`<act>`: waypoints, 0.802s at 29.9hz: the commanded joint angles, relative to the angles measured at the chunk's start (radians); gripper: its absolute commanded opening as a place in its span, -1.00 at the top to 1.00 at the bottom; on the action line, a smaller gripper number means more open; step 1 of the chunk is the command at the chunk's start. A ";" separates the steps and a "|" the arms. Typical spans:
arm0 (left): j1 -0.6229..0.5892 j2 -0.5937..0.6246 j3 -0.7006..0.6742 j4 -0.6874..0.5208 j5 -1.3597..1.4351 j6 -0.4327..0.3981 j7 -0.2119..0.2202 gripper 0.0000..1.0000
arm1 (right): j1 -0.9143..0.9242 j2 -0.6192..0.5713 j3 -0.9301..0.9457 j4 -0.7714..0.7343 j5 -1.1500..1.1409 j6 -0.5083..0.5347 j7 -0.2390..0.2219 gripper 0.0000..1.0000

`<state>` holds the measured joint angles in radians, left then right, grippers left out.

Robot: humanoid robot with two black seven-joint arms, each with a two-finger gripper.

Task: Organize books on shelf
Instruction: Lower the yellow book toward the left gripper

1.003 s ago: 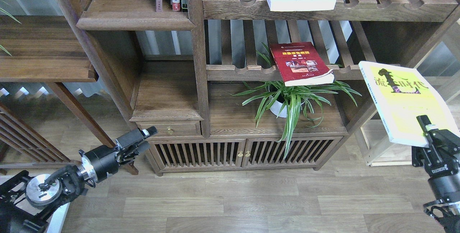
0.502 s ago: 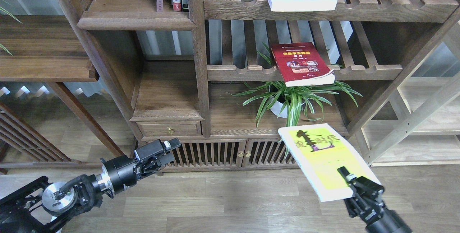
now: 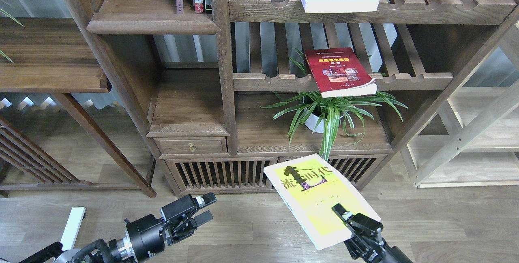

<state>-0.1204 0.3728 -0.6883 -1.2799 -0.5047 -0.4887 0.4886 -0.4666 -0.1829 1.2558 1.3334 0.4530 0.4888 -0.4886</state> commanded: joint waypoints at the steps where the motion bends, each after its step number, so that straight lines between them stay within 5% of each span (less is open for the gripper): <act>1: 0.039 -0.002 -0.010 -0.029 -0.035 0.000 0.000 -0.97 | 0.014 0.054 -0.030 0.000 -0.020 0.000 0.000 0.73; 24: 0.111 -0.078 -0.033 -0.047 -0.064 0.000 0.000 -0.91 | 0.074 0.169 -0.185 0.000 -0.120 0.000 0.000 0.70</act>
<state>-0.0175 0.3347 -0.7137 -1.3394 -0.5686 -0.4887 0.4888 -0.4221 -0.0296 1.0738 1.3331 0.3343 0.4888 -0.4888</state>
